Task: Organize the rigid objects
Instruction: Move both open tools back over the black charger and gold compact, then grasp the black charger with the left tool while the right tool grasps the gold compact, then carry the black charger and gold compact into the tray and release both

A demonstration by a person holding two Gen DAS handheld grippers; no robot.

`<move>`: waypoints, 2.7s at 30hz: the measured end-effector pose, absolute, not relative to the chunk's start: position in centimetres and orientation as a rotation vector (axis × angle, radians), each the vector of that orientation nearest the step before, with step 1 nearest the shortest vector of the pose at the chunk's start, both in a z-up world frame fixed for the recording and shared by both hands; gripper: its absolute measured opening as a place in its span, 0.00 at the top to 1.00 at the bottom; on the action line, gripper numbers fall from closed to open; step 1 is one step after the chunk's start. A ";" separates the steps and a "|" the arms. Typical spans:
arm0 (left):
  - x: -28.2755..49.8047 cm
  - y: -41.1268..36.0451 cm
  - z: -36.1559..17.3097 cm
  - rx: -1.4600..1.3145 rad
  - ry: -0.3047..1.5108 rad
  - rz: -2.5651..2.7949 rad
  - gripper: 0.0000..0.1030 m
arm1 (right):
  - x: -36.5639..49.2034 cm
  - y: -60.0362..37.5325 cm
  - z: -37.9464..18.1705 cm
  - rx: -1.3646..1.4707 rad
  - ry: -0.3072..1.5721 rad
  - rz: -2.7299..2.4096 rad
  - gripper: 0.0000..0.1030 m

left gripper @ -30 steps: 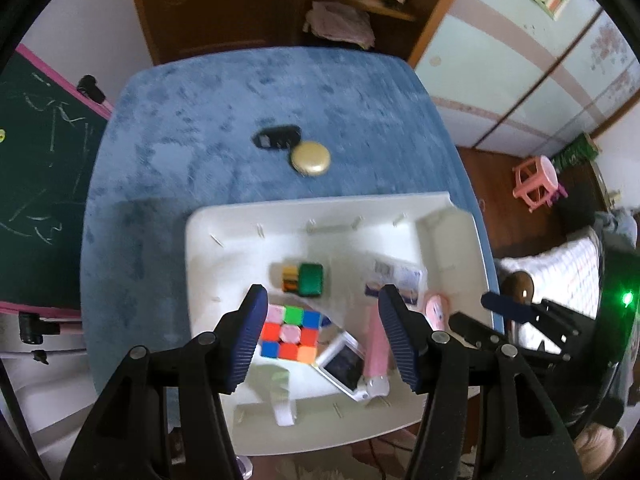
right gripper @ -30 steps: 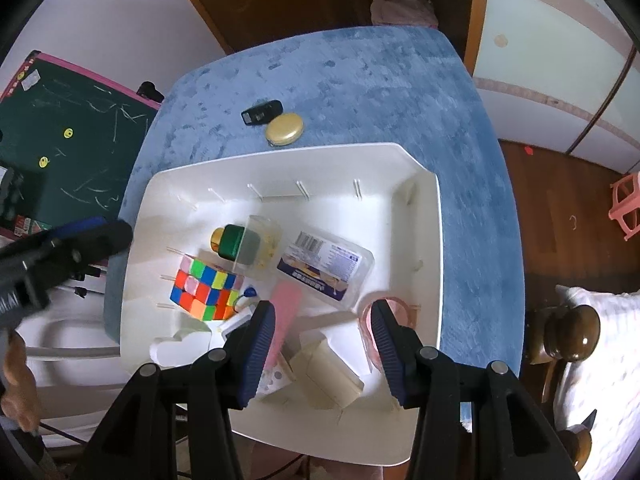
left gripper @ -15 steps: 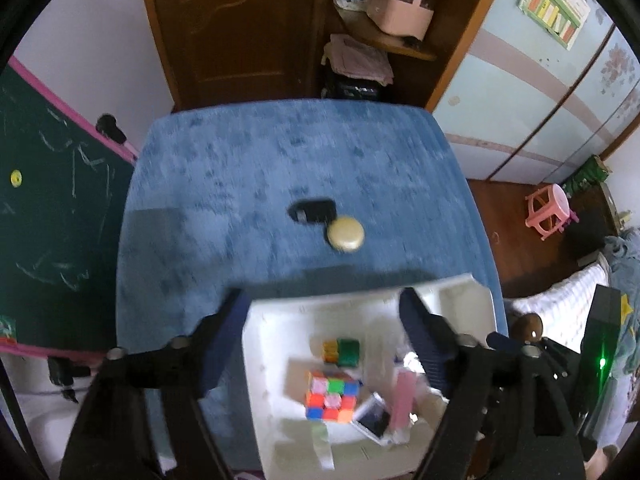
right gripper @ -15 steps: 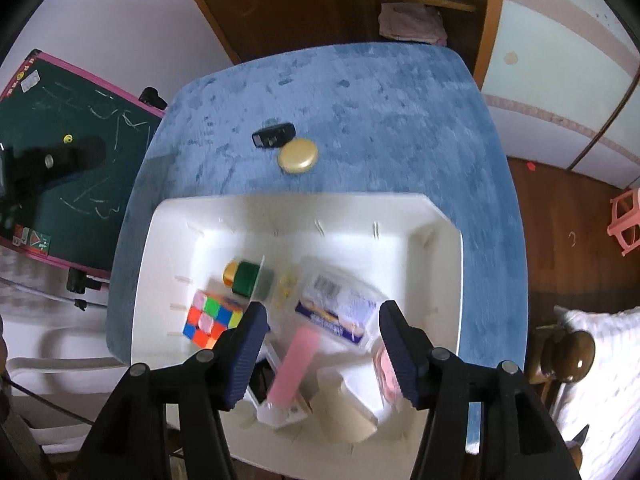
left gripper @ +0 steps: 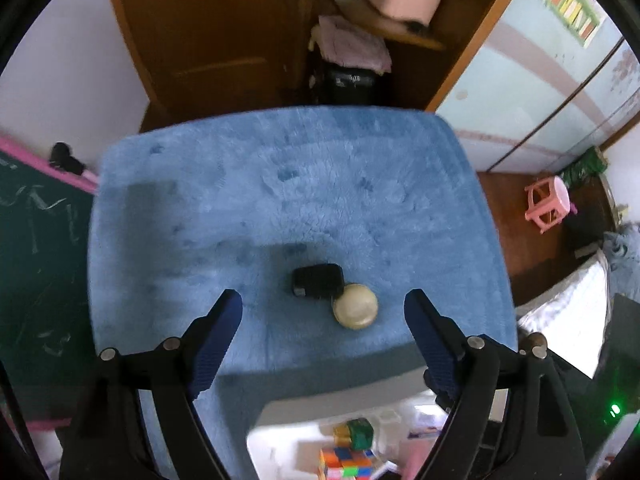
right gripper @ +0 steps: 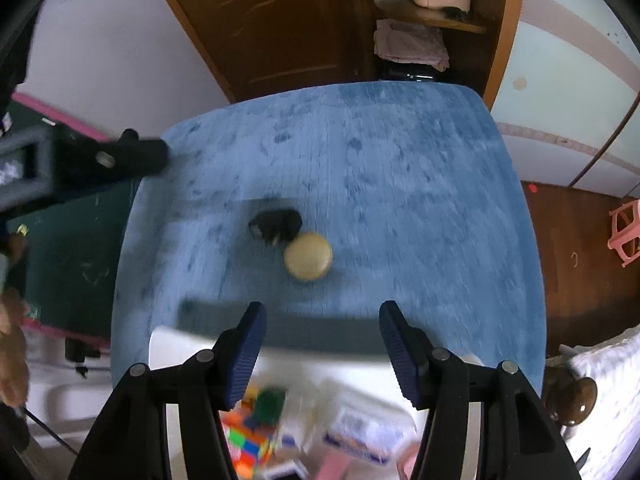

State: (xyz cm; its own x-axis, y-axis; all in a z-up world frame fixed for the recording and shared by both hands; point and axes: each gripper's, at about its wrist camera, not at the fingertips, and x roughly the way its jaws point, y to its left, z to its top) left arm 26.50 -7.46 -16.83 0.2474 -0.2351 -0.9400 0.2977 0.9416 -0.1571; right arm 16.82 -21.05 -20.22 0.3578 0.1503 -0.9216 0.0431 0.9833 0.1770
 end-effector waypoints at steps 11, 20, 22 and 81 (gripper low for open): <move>32.0 -9.2 -27.3 0.035 1.480 -0.374 0.17 | 21.2 -19.3 -26.4 0.208 1.265 0.091 0.42; 32.0 -10.5 -30.8 0.105 1.557 -0.409 0.17 | 22.6 -18.8 -29.4 0.221 1.308 0.081 0.42; 31.9 -10.8 -31.1 0.121 1.559 -0.408 0.17 | 22.8 -18.8 -29.7 0.226 1.314 0.081 0.42; 22.1 0.0 -19.1 -0.097 1.331 -0.292 0.37 | 21.6 -13.5 -25.1 0.020 1.271 0.029 0.48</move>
State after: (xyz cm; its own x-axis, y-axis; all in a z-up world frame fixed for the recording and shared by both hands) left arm 22.12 -0.01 -19.10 0.2068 -0.2647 -0.9419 0.1545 0.9595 -0.2357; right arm 21.57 -13.45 -25.11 0.2950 0.0327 -0.9550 -0.0110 0.9995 0.0308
